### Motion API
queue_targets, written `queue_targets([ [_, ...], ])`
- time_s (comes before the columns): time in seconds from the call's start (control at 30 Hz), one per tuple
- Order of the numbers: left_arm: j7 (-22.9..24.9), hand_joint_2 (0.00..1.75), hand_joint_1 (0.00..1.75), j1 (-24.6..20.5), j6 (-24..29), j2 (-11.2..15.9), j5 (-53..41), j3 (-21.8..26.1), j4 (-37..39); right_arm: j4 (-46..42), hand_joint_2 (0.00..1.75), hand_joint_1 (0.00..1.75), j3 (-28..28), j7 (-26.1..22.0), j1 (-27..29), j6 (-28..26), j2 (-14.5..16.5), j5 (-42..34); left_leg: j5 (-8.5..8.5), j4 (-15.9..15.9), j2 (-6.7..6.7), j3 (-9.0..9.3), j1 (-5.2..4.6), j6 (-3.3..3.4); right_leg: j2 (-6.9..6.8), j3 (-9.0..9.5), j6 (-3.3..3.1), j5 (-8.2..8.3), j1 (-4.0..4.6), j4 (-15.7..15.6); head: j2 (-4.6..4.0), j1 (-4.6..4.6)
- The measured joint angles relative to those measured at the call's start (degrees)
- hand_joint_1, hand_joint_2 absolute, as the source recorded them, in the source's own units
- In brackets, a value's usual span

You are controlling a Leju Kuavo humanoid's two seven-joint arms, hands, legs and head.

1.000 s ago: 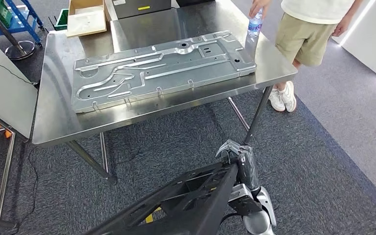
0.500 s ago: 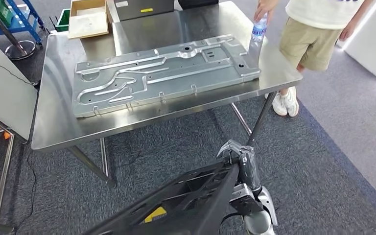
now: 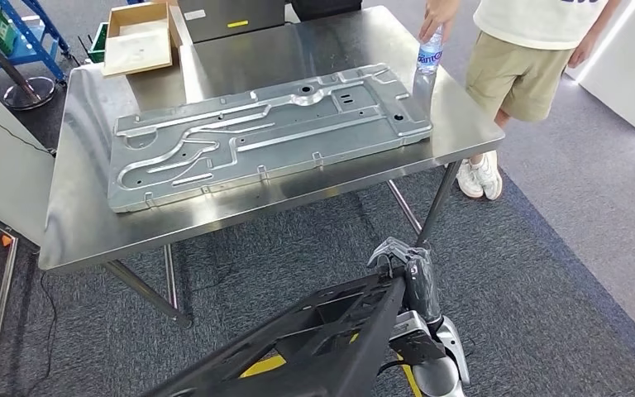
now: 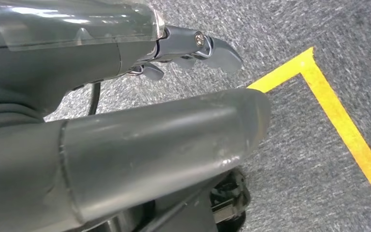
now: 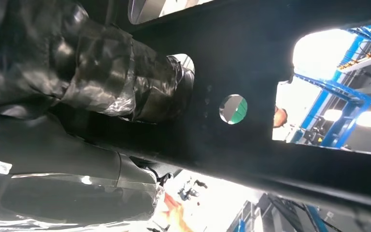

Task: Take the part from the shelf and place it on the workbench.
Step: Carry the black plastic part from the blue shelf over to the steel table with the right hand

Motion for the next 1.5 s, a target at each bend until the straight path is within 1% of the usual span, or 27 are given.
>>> queue_targets([
  [0.13,-0.1,0.0,0.0,0.1,0.0,-0.1,0.0,0.0,0.0,-0.2,0.0,1.75,0.0,0.0,0.0,0.0,0.0,0.0,0.36,-2.7,-0.01,1.58,0.34,0.61,-0.13,-0.01,1.21,-0.83,0.11,0.7,0.0,0.01],
  [0.2,-0.1,0.0,0.0,0.0,0.0,-0.1,0.0,0.0,0.0,-0.3,0.0,1.75,-0.1,0.0,0.0,0.0,0.0,-0.1,0.41,-3.5,0.14,2.46,0.56,0.84,-0.19,-2.56,1.5,-3.43,0.04,6.0,0.0,0.02],
  [0.27,-0.1,0.0,0.0,0.0,0.0,-0.1,0.0,0.0,0.0,-0.3,0.0,1.75,-0.4,0.0,0.2,0.0,-0.1,-0.2,-0.03,-3.4,0.16,2.81,0.57,0.94,-0.19,-6.58,1.86,-5.73,-0.16,12.7,0.0,0.02],
  [0.3,-0.1,0.0,0.0,0.0,0.0,-0.1,0.0,0.0,0.0,-0.3,0.0,1.75,-0.5,0.0,0.3,0.0,-0.1,-0.2,-0.35,-3.3,0.13,3.02,0.58,0.89,-0.21,-7.82,2.07,-5.45,-0.29,14.1,0.0,0.02],
  [0.33,-0.1,0.0,0.0,0.1,0.0,-0.1,0.0,0.0,0.0,-0.3,0.0,1.75,-0.6,0.0,0.4,0.0,-0.1,-0.2,-0.72,-3.1,0.08,3.28,0.62,0.78,-0.24,-8.03,2.27,-4.01,-0.44,13.5,0.0,0.02],
  [0.4,-0.1,0.0,0.0,0.1,0.0,-0.2,0.0,0.0,0.0,-0.3,0.0,1.75,-0.7,0.0,0.4,0.0,-0.1,-0.3,-1.84,-2.3,-0.06,3.82,0.78,0.32,-0.36,-5.75,2.58,0.55,-0.77,7.2,0.0,0.02],
  [0.43,-0.1,0.0,0.0,0.1,0.0,-0.2,0.0,0.0,0.0,-0.3,0.0,1.75,-0.8,-0.1,0.4,0.0,-0.1,-0.3,-2.49,-1.7,-0.13,3.89,0.72,-0.07,-0.41,-4.46,2.6,1.91,-0.82,4.0,0.0,0.02],
  [0.47,0.0,0.0,0.0,0.0,0.1,-0.2,0.0,0.0,0.0,-0.3,0.0,1.75,-0.8,-0.1,0.4,0.0,-0.1,-0.3,-3.01,-1.2,-0.18,3.84,0.66,-0.46,-0.39,-3.64,2.39,2.47,-0.79,2.1,0.0,0.01],
  [0.5,0.0,0.0,0.0,0.0,0.1,-0.2,0.0,0.0,0.0,-0.2,0.0,1.75,-0.9,-0.1,0.5,0.0,-0.1,-0.4,-3.4,-0.9,-0.2,3.7,0.55,-0.86,-0.32,-3.4,2.05,2.16,-0.68,1.4,0.0,-0.02],
  [0.63,0.0,0.0,0.0,-0.1,0.2,-0.2,-0.1,0.0,0.0,-0.3,0.0,1.75,-1.1,-0.2,0.5,0.0,-0.1,-0.4,-4.65,0.4,-0.1,3.52,0.67,-1.84,-0.11,-3.16,0.47,1.51,-0.67,1.3,0.0,-0.07],
  [0.7,0.0,0.0,0.0,-0.1,0.2,-0.2,-0.1,0.0,0.0,-0.4,0.0,1.75,-1.1,-0.3,0.5,0.1,0.0,-0.5,-7.12,5.7,-0.04,0.92,0.85,-2.4,-0.26,-2.65,-0.14,1.17,-0.76,1.1,0.0,-0.07],
  [0.77,0.0,0.0,0.0,-0.1,0.2,-0.2,-0.1,0.0,0.0,-0.4,0.0,1.75,-1.2,-0.3,0.4,0.1,0.1,-0.5,-9.73,13.4,-0.03,-3.57,1.01,-2.75,-0.33,-2.3,-0.45,0.78,-0.6,1.1,0.0,-0.08],
  [0.8,0.0,0.0,0.0,0.0,0.2,-0.2,-0.1,0.0,0.0,-0.4,0.0,1.75,-1.2,-0.4,0.5,0.1,0.1,-0.5,-9.83,15.7,-0.03,-5.24,1.06,-2.75,-0.26,-2.07,-0.5,0.57,-0.51,1.1,0.0,-0.08],
  [0.83,0.0,0.0,0.0,0.1,0.2,-0.2,-0.1,0.0,0.0,-0.3,0.0,1.75,-1.2,-0.4,0.5,0.2,0.1,-0.5,-8.8,16.0,-0.03,-5.98,1.07,-2.64,-0.17,-1.75,-0.52,0.34,-0.42,1.1,0.0,-0.08],
  [0.87,0.0,0.0,0.0,0.1,0.2,-0.2,-0.1,0.0,0.0,-0.3,0.0,1.75,-1.2,-0.4,0.5,0.2,0.1,-0.5,-6.62,14.0,-0.04,-5.63,1.04,-2.38,-0.08,-1.31,-0.5,0.07,-0.34,1.1,0.0,-0.08],
  [0.93,0.0,0.0,0.0,0.0,0.2,-0.1,-0.1,0.0,0.0,-0.3,0.0,1.75,-1.2,-0.4,0.5,0.2,0.1,-0.5,-1.63,6.8,-0.04,-3.04,0.78,-1.46,0.01,-0.37,-0.41,-0.51,-0.23,1.0,0.0,-0.07],
  [0.97,0.0,0.0,0.0,0.0,0.2,-0.1,-0.1,0.0,0.0,-0.3,0.0,1.75,-1.3,-0.4,0.4,0.3,0.2,-0.5,-0.24,3.8,-0.04,-1.8,0.51,-0.91,0.06,-0.1,-0.22,-0.72,-0.2,1.0,0.0,-0.08],
  [1.07,0.0,0.0,0.0,-0.1,0.2,0.0,-0.2,0.0,0.0,-0.3,0.0,1.75,-1.3,-0.5,0.3,0.3,0.2,-0.5,-0.44,0.4,-0.04,-0.31,-0.1,0.18,0.03,0.01,0.76,-0.83,-0.28,0.4,0.0,-0.08],
  [1.13,0.0,0.0,0.0,0.0,0.2,0.0,-0.2,0.0,0.0,-0.4,0.0,1.75,-1.4,-0.5,0.2,0.3,0.2,-0.5,-0.26,-1.3,-0.01,0.72,0.31,0.35,-0.18,0.19,1.34,-1.14,-0.19,0.6,0.0,-0.06],
  [1.17,0.0,0.0,0.0,0.0,0.2,-0.1,-0.2,0.0,0.0,-0.4,0.0,1.75,-1.4,-0.5,0.1,0.3,0.2,-0.5,-0.09,-2.1,0.04,1.35,0.53,0.48,-0.23,-0.33,1.52,-1.89,-0.11,1.9,0.0,-0.04],
  [1.2,0.0,0.0,0.0,0.0,0.2,-0.1,-0.2,0.0,0.0,-0.4,0.0,1.75,-1.4,-0.5,0.0,0.3,0.2,-0.5,-0.02,-2.6,0.1,1.9,0.72,0.58,-0.27,-1.61,1.65,-3.11,-0.1,4.6,0.0,-0.02],
  [1.27,0.0,0.0,0.0,-0.1,0.2,-0.1,-0.2,0.1,0.0,-0.4,0.0,1.75,-1.5,-0.5,-0.1,0.3,0.2,-0.5,-0.38,-2.7,0.15,2.37,0.65,0.81,-0.27,-5.76,1.91,-5.77,-0.15,11.6,0.0,0.0],
  [1.3,0.0,0.0,0.0,-0.1,0.2,-0.1,-0.2,0.1,0.0,-0.3,0.0,1.75,-1.6,-0.5,0.0,0.3,0.2,-0.5,-0.64,-2.7,0.14,2.58,0.64,0.8,-0.28,-7.53,2.08,-6.15,-0.22,14.1,0.0,0.0],
  [1.33,0.0,0.0,0.0,-0.1,0.2,-0.2,-0.2,0.1,0.0,-0.3,0.0,1.75,-1.6,-0.5,0.1,0.3,0.2,-0.5,-0.95,-2.5,0.1,2.83,0.65,0.74,-0.29,-8.42,2.25,-5.36,-0.31,14.7,0.0,0.0],
  [1.37,0.0,0.0,0.0,0.0,0.2,-0.2,-0.2,0.1,0.0,-0.3,0.0,1.75,-1.6,-0.5,0.1,0.3,0.2,-0.5,-1.35,-2.3,0.05,3.14,0.71,0.61,-0.32,-8.21,2.4,-3.47,-0.45,13.2,0.0,0.01],
  [1.43,0.0,0.0,0.0,0.0,0.1,-0.2,-0.2,0.1,0.0,-0.3,0.0,1.75,-1.6,-0.5,0.0,0.3,0.2,-0.5,-2.44,-1.6,-0.08,3.69,0.79,0.01,-0.43,-5.66,2.62,0.96,-0.73,6.5,0.0,0.02],
  [1.5,0.0,0.0,0.0,-0.1,0.1,-0.3,-0.2,0.1,0.0,-0.2,0.0,1.75,-1.6,-0.5,0.0,0.3,0.2,-0.5,-3.51,-0.7,-0.16,3.69,0.66,-0.77,-0.39,-3.85,2.23,2.33,-0.71,2.2,0.0,-0.02],
])
